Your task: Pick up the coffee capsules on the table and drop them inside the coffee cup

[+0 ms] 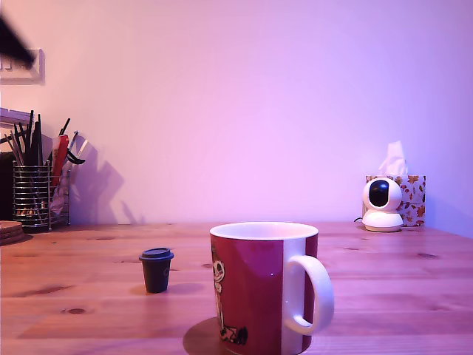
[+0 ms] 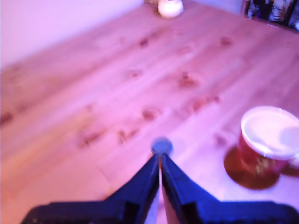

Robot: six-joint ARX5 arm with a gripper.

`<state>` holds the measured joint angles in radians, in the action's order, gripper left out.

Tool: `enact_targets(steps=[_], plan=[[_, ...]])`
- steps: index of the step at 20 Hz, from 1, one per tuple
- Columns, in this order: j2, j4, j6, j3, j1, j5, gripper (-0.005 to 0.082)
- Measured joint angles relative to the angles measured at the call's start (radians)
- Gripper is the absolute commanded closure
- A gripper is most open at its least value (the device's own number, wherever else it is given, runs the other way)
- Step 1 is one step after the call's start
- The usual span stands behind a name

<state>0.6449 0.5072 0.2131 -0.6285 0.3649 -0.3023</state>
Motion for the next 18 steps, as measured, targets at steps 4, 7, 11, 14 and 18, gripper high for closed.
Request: enact_targets(steps=[4, 7, 11, 14, 18], plan=[[-0.071, -0.019, 0.0, 0.048, 0.0, -0.008, 0.079], [-0.066, 0.004, 0.0, 0.048, 0.0, -0.009, 0.0778], [0.033, 0.034, -0.001, 0.048, 0.0, -0.035, 0.0698], [0.082, 0.031, -0.001, 0.048, 0.0, -0.046, 0.0487], [0.156, 0.027, -0.001, 0.048, 0.0, -0.065, 0.041]])
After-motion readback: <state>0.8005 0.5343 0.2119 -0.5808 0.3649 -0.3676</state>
